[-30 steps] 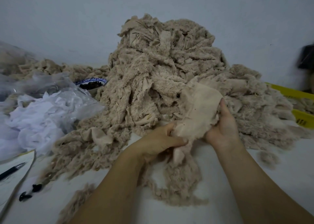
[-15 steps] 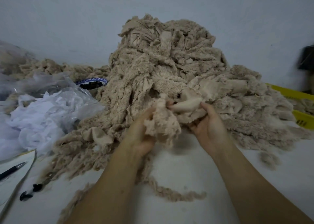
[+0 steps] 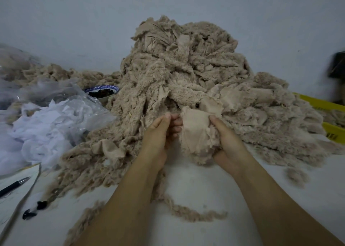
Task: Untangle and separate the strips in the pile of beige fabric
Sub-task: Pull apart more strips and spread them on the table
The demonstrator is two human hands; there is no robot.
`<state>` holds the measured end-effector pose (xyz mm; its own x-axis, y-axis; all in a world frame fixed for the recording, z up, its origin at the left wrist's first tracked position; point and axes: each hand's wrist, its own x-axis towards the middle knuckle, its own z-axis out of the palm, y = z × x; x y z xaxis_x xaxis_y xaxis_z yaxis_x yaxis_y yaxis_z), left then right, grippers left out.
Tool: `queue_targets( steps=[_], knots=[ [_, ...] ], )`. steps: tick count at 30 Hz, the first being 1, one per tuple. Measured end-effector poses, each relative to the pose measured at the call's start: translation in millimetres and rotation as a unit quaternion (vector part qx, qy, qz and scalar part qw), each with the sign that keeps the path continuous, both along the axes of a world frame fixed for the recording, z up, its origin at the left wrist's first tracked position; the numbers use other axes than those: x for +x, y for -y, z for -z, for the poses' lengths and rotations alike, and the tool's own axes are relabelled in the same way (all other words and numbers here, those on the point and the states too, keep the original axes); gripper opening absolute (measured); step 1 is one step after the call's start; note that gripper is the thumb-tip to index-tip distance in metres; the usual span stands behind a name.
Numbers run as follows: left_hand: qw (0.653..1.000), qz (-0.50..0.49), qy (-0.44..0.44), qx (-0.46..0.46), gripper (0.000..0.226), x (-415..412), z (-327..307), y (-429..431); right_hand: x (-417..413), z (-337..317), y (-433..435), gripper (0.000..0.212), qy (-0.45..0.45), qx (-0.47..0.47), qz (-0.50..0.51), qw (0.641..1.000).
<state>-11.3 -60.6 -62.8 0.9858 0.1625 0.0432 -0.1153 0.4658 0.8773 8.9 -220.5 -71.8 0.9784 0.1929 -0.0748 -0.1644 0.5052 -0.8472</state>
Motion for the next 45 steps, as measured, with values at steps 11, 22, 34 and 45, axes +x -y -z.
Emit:
queue_targets(
  steps=[11, 22, 34, 45],
  knots=[
    [0.93, 0.216, -0.028, 0.297, 0.035, -10.7, 9.3, 8.7, 0.6, -6.1, 2.4, 0.041, 0.004, 0.065, -0.001, 0.998],
    [0.91, 0.401, 0.086, 0.058, 0.027, -22.3, -2.7, -2.1, 20.4, -4.3, 23.3, 0.041, -0.039, 0.152, 0.165, 0.974],
    [0.939, 0.279, 0.074, 0.188, 0.043, -16.1, 1.1, -19.6, 20.4, -6.5, 41.1, 0.045, -0.011, 0.162, 0.174, 0.971],
    [0.772, -0.113, 0.096, 0.618, 0.024, 6.3, 19.4, -8.7, 17.2, -11.4, 38.3, 0.049, 0.021, 0.244, 0.119, 0.962]
  ],
)
